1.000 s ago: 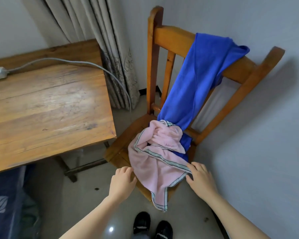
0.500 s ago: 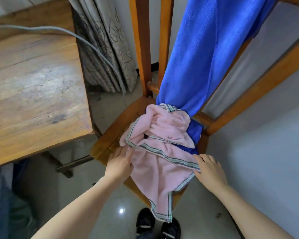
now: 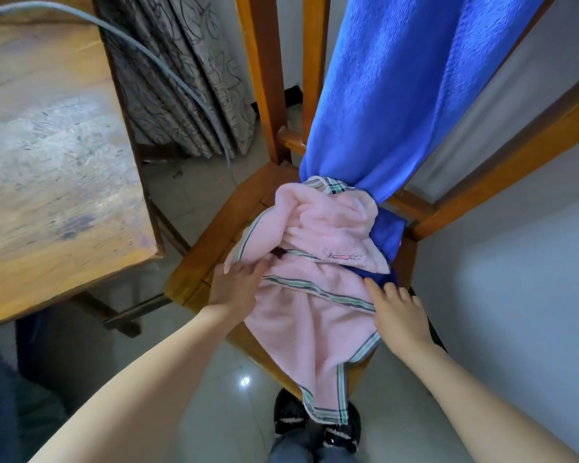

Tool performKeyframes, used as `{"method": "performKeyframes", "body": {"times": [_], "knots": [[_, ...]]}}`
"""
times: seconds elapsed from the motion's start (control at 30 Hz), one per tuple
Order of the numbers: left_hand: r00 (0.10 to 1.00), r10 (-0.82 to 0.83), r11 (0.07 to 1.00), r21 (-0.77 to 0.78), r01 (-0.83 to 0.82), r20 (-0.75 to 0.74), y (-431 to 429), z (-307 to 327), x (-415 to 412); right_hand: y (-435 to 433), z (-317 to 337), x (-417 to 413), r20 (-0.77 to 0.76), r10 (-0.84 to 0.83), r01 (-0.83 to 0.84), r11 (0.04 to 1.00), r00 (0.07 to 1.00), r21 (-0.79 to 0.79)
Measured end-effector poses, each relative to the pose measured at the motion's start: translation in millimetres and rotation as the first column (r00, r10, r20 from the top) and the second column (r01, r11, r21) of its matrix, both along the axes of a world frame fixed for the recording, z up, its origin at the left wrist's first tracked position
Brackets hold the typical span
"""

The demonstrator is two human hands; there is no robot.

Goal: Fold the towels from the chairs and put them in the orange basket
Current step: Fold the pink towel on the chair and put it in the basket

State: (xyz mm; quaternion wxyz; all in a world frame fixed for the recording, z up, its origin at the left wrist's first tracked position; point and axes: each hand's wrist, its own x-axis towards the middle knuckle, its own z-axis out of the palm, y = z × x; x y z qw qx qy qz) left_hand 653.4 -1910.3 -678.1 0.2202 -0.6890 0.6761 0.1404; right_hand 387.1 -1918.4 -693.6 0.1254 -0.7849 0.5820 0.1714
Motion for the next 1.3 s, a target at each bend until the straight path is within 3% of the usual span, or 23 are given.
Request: {"method": "performKeyframes", "body": {"times": [0.13, 0.2, 0.37, 0.5, 0.63, 0.87, 1.0, 1.3], "knots": [[0.994, -0.040, 0.998, 0.046, 0.035, 0.101, 8.5, 0.9, 6.1, 3.2, 10.6, -0.7, -0.013, -0.048, 0.049, 0.997, 0.999, 0.062], [0.996, -0.015, 0.998, 0.059, 0.010, 0.090, 12.8, 3.0, 8.7, 4.3, 13.0, -3.0, 0.008, -0.015, 0.015, 1.000, 1.000, 0.022], [1.000, 0.001, 1.000, -0.015, -0.001, -0.005, 29.6, 19.2, 9.3, 6.4, 31.2, -7.1, 0.101, -0.184, 0.179, 0.982, 0.978, 0.053], [0.992, 0.013, 0.990, -0.139, -0.031, -0.124, 47.3, 39.5, 13.9, 13.2, 46.3, -20.2, 0.303, -0.399, 0.396, 0.915, 0.865, 0.076], [0.995, -0.072, 0.978, -0.198, 0.058, -0.064, 59.6, 61.9, 12.1, 17.1, 67.9, -27.5, 0.430, -0.527, 0.521, 0.842, 0.733, 0.142], [0.990, -0.009, 0.981, -0.194, -0.018, -0.140, 86.6, 116.4, 3.1, 7.6, 129.2, -30.4, 0.500, -0.438, 0.500, 0.866, 0.747, 0.012], [0.989, -0.014, 0.940, -0.339, -0.037, -0.146, 108.5, 144.0, 5.7, -4.6, 172.5, -27.6, 0.580, -0.376, 0.512, 0.855, 0.722, -0.083], [0.970, 0.040, 0.809, -0.563, -0.172, -0.239, 120.9, 188.7, -2.8, -28.9, 256.1, -29.8, 0.791, -0.275, 0.698, 0.672, 0.547, -0.249]]}}
